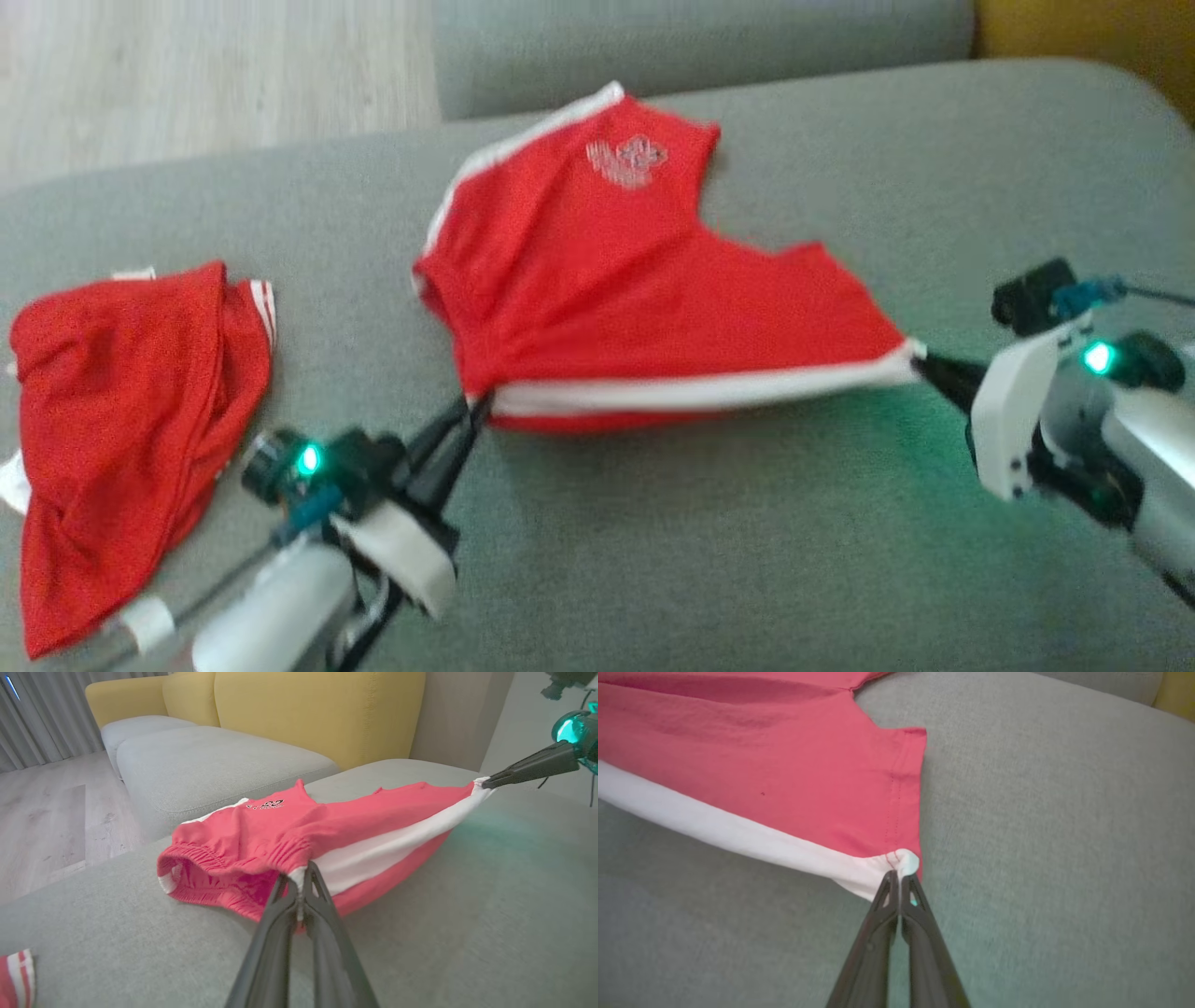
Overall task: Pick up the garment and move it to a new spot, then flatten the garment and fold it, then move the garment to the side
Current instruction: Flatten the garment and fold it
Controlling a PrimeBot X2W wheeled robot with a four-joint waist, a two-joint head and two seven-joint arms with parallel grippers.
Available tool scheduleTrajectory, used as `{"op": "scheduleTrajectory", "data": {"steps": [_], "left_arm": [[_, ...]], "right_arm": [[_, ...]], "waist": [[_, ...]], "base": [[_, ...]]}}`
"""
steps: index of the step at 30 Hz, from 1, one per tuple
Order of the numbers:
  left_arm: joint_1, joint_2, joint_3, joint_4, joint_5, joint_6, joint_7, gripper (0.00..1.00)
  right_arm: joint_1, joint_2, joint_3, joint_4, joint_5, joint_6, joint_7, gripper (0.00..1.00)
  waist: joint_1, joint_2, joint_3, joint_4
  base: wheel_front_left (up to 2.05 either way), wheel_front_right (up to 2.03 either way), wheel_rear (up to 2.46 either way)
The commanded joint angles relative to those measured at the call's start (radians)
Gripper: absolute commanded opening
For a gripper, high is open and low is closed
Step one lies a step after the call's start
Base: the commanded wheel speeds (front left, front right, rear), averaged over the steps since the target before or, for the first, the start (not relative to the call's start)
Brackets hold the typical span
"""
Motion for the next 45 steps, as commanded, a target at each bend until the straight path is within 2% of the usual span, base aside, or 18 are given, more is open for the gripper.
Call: {"op": "scheduleTrajectory", "data": {"steps": [1, 4, 9, 13, 17, 23, 30, 38, 45], "left_arm": [[-0.004, 0.037, 0.027, -0.042, -0.005, 0.013, -0.012, 0.0], [0.093, 0.055, 0.014, -0.147, -0.017, 0.059, 0.0, 0.0], [0.172, 0.097, 0.004, -0.297, -0.022, 0.12, 0.045, 0.0], [0.18, 0.12, 0.021, -0.364, -0.028, 0.152, 0.062, 0.0], [0.153, 0.123, 0.035, -0.387, -0.027, 0.165, 0.074, 0.0], [0.069, 0.115, 0.064, -0.389, -0.017, 0.166, 0.077, 0.0], [-0.043, 0.076, 0.081, -0.336, -0.011, 0.138, 0.072, 0.0], [-0.162, 0.015, 0.079, -0.237, 0.001, 0.106, 0.071, 0.0], [-0.26, -0.048, 0.089, -0.117, 0.005, 0.092, 0.051, 0.0]], "right_arm": [[0.027, -0.044, 0.001, -0.033, 0.023, 0.007, 0.009, 0.0], [0.089, -0.105, 0.018, -0.111, 0.079, 0.007, 0.048, 0.0], [0.143, -0.179, 0.011, -0.212, 0.098, 0.007, 0.065, 0.0], [0.148, -0.199, -0.036, -0.241, 0.088, 0.007, 0.051, 0.0], [0.125, -0.183, -0.084, -0.244, 0.052, 0.007, 0.03, 0.0], [0.036, -0.142, -0.164, -0.224, -0.038, 0.007, -0.004, 0.0], [-0.092, -0.071, -0.21, -0.151, -0.125, 0.007, -0.006, 0.0], [-0.25, -0.03, -0.203, -0.062, -0.197, 0.007, -0.005, 0.0], [-0.401, -0.001, -0.15, 0.032, -0.253, 0.007, -0.02, 0.0]], "waist": [[0.0002, -0.0001, -0.049, -0.015], [0.0002, -0.0001, -0.092, -0.021], [0.0002, -0.0001, -0.102, -0.026], [0.0002, -0.0001, -0.098, -0.024], [0.0002, -0.0001, -0.071, -0.009], [0.0002, -0.0001, 0.016, 0.036], [0.0002, -0.0001, 0.126, 0.11], [0.0002, -0.0001, 0.229, 0.187], [0.0002, -0.0001, 0.311, 0.249]], "base": [[0.0, 0.0, 0.0], [0.0, 0.0, 0.0], [0.0, 0.0, 0.0], [0.0, 0.0, 0.0], [0.0, 0.0, 0.0], [0.0, 0.0, 0.0], [0.0, 0.0, 0.0], [0.0, 0.0, 0.0], [0.0, 0.0, 0.0]]}}
